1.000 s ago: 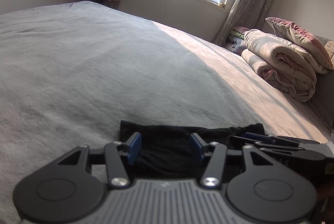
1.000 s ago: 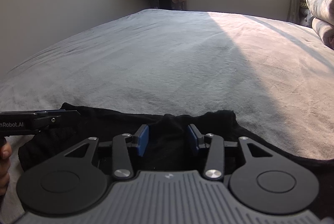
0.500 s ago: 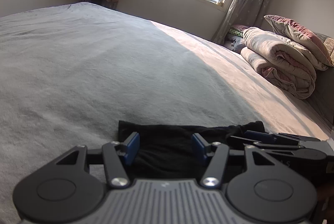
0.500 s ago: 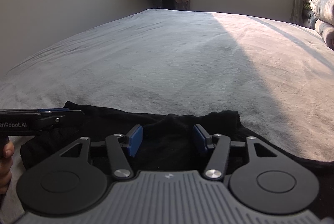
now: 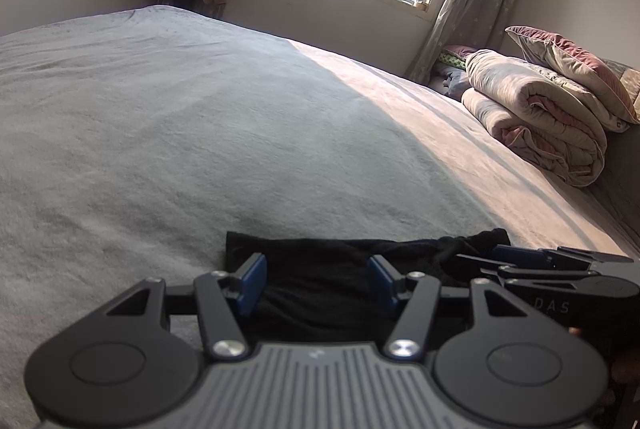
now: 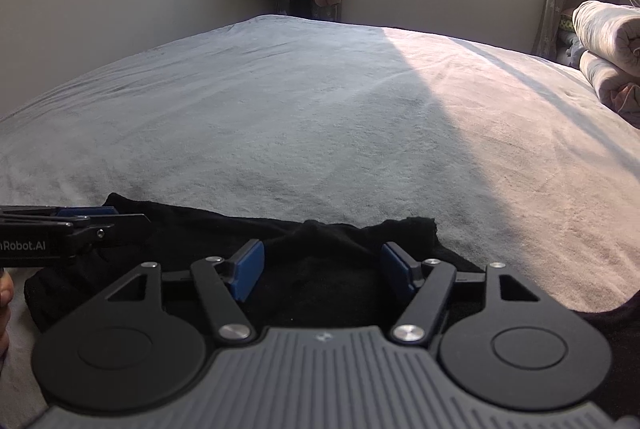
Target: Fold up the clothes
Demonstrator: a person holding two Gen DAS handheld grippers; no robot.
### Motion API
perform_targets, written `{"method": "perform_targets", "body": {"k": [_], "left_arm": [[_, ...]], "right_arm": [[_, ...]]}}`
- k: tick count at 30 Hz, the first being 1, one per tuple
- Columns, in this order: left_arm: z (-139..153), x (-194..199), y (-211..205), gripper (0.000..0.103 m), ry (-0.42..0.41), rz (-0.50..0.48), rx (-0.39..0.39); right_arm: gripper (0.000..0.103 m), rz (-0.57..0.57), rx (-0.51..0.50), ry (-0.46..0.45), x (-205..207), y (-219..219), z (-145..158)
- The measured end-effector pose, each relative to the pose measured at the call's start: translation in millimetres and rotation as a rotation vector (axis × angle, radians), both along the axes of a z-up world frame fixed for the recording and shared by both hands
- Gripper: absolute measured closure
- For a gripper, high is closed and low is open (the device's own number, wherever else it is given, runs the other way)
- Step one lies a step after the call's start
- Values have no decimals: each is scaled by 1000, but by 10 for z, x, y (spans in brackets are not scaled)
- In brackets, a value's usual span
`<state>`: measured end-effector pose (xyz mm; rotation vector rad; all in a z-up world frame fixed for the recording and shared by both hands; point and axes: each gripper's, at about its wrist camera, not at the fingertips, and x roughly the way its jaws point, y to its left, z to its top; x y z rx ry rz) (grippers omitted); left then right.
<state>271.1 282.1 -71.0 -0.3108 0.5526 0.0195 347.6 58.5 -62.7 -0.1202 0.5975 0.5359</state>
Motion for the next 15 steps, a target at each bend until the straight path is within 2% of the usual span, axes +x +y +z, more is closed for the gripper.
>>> {"method": "perform_targets", "body": {"k": [3, 6, 11, 15], "left_arm": [[4, -1, -19, 45, 2, 2, 14], [17, -4, -71, 44, 8, 7, 45], [63, -19, -211, 38, 25, 17, 143], [98, -58, -327, 38, 63, 31, 239]], "right_arm": [[34, -17, 24, 24, -40, -180, 114], [34, -47, 16, 30, -126, -559, 275], [32, -160, -18, 6, -312, -1520, 535], [32, -257, -18, 12, -418, -2241, 634]]}}
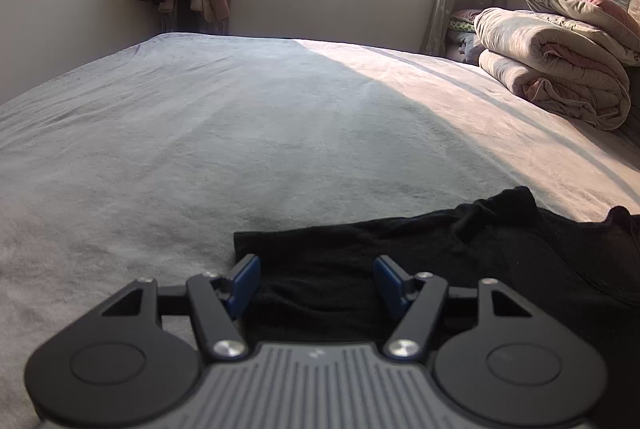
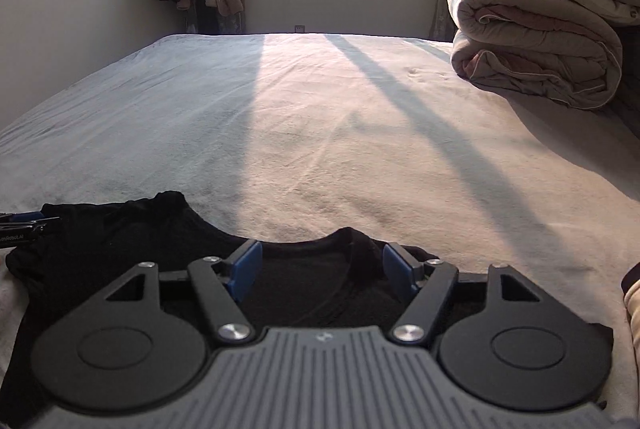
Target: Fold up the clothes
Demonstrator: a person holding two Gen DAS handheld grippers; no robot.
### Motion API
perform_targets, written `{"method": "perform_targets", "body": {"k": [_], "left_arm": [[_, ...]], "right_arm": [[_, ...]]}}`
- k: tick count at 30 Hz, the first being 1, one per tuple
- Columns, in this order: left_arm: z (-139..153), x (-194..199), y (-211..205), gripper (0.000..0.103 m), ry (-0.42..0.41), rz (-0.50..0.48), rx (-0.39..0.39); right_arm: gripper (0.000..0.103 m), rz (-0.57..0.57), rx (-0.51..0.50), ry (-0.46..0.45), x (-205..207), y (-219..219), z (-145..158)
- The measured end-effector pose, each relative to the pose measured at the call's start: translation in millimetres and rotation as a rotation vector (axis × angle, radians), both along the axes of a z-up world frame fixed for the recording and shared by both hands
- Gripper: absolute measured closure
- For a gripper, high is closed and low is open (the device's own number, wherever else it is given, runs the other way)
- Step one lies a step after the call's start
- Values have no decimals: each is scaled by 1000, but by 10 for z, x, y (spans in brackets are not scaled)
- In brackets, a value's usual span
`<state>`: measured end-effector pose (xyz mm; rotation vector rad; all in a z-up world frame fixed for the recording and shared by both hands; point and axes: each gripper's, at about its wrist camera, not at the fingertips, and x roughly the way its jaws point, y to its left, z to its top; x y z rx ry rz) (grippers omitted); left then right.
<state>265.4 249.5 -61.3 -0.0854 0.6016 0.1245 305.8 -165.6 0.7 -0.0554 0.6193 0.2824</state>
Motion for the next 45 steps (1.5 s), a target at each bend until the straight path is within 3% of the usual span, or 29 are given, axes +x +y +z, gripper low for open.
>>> {"method": "perform_targets", "body": {"k": [4, 8, 17, 19, 23, 30, 34, 40, 45], "left_arm": [[80, 12, -38, 38, 45, 33, -11], [236, 99, -213, 38, 70, 12, -28], [516, 513, -1284, 38, 73, -175, -65], [507, 615, -1631, 38, 80, -244, -81], [483, 669, -2322, 40, 88, -401, -102], [335, 502, -3445, 40, 88, -779, -101], [241, 370, -3819, 42, 77, -898, -81], [162, 274, -4166, 51, 35, -1008, -40], [59, 204, -4347, 70, 19, -1054, 33]], "right_arm": [[32, -109, 22, -11, -82, -601, 21], [32, -247, 141, -17, -205, -1191, -70], [35, -357, 295, 17, -386, -1948, -203], [44, -338, 340, 40, -433, -2080, -214], [52, -320, 425, 49, -455, -2225, -241], [55, -255, 535, 65, -481, -2338, -238], [58, -181, 693, 97, -459, -2412, -244], [59, -246, 589, 135, -405, -2286, -230], [69, -298, 446, 147, -315, -2097, -309]]}}
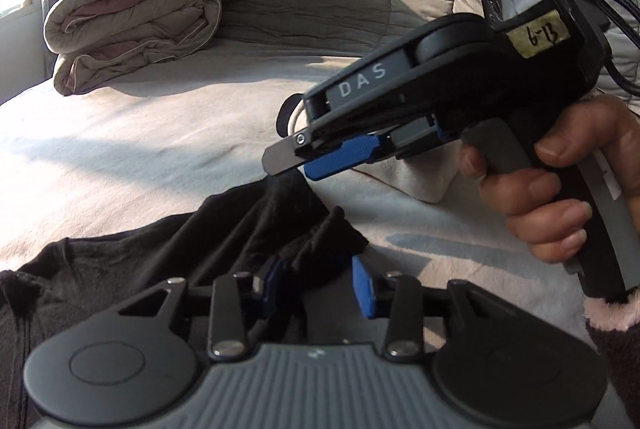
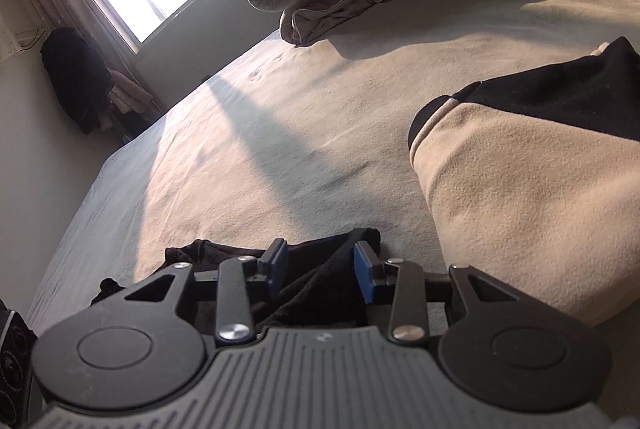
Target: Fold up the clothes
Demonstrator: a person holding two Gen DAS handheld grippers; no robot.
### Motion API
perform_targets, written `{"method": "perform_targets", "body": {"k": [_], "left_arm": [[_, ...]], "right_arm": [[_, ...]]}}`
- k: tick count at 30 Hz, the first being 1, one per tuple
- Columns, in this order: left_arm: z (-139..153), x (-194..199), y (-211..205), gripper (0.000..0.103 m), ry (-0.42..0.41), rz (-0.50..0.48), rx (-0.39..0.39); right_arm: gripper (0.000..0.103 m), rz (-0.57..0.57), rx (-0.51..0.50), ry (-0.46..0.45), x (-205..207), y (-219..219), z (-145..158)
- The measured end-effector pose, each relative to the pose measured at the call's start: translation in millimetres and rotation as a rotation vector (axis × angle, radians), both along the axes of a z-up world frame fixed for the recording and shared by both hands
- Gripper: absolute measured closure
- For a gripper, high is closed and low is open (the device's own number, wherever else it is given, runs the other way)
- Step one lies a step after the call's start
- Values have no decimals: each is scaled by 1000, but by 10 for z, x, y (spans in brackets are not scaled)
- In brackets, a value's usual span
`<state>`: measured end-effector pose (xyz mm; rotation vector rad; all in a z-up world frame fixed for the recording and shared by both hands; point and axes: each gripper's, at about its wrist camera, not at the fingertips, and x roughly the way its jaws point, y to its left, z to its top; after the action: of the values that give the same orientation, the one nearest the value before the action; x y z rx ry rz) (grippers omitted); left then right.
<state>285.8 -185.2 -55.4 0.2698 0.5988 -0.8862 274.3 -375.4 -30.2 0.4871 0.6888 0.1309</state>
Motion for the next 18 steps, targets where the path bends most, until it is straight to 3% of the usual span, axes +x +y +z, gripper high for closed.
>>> {"method": "perform_targets", "body": {"k": [2, 5, 7, 8, 10, 13, 17, 18], "left_arm": [[-37, -44, -40, 72, -20, -9, 9], [-50, -103, -62, 85, -34, -20, 2], [-53, -119, -84, 99, -28, -26, -7], [-49, -124, -89, 101, -31, -21, -9], [-28, -138, -81, 101, -32, -23, -43], [-48, -71, -100, 101, 38, -28, -91], [-87, 19, -113, 99, 108, -6, -103], [-64, 18, -85, 92, 115, 3, -112]], "right_arm": [[72, -8, -81, 17, 46, 103, -54], [75, 1, -170, 26, 139, 226, -188], [90, -2, -203, -12, 166, 248, -240], [102, -11, -217, -37, 179, 238, -255], [102, -39, -248, -91, 149, 223, -194], [102, -67, -296, -158, 106, 205, -78], [102, -51, -365, -95, 230, 259, -209], [100, -45, -382, -77, 260, 286, -235]]}}
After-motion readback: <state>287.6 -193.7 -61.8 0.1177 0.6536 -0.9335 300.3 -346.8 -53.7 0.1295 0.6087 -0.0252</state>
